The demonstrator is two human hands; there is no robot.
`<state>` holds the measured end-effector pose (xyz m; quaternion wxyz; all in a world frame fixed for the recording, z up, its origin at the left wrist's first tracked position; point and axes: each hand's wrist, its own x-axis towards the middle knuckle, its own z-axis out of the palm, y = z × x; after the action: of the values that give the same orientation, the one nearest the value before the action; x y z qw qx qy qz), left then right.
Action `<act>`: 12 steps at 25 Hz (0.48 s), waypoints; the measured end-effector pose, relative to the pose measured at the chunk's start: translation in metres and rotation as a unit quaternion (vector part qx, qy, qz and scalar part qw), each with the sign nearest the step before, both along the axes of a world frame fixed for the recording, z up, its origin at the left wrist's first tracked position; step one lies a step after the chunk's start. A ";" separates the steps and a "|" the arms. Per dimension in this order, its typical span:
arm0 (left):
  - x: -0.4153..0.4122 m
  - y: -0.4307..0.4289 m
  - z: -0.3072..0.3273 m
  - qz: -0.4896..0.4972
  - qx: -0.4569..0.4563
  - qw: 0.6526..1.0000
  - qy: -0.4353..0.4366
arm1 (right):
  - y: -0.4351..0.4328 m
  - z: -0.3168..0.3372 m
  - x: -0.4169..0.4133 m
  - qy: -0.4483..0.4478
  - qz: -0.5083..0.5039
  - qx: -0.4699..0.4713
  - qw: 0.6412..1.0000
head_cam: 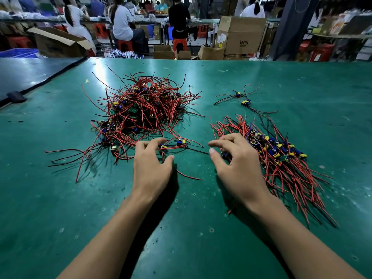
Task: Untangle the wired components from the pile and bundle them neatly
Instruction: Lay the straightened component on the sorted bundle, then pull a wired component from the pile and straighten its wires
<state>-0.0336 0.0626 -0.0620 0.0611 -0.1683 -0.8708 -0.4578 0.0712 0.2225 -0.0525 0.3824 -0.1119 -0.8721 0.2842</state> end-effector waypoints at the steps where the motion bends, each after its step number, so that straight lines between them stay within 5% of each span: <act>1: -0.002 0.000 0.000 -0.001 -0.014 1.000 0.006 | -0.002 -0.001 0.000 -0.003 0.014 0.011 1.000; 5: -0.004 0.000 -0.001 0.006 -0.052 0.997 0.047 | -0.003 -0.008 -0.002 -0.018 0.036 0.011 0.999; 12: 0.008 0.001 0.002 -0.020 0.065 0.992 0.109 | -0.002 -0.012 -0.002 -0.029 0.041 0.018 0.999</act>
<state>-0.0257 0.0636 -0.0602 0.1570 -0.2301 -0.8241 -0.4933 0.0694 0.2210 -0.0643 0.3466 -0.0772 -0.8915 0.2812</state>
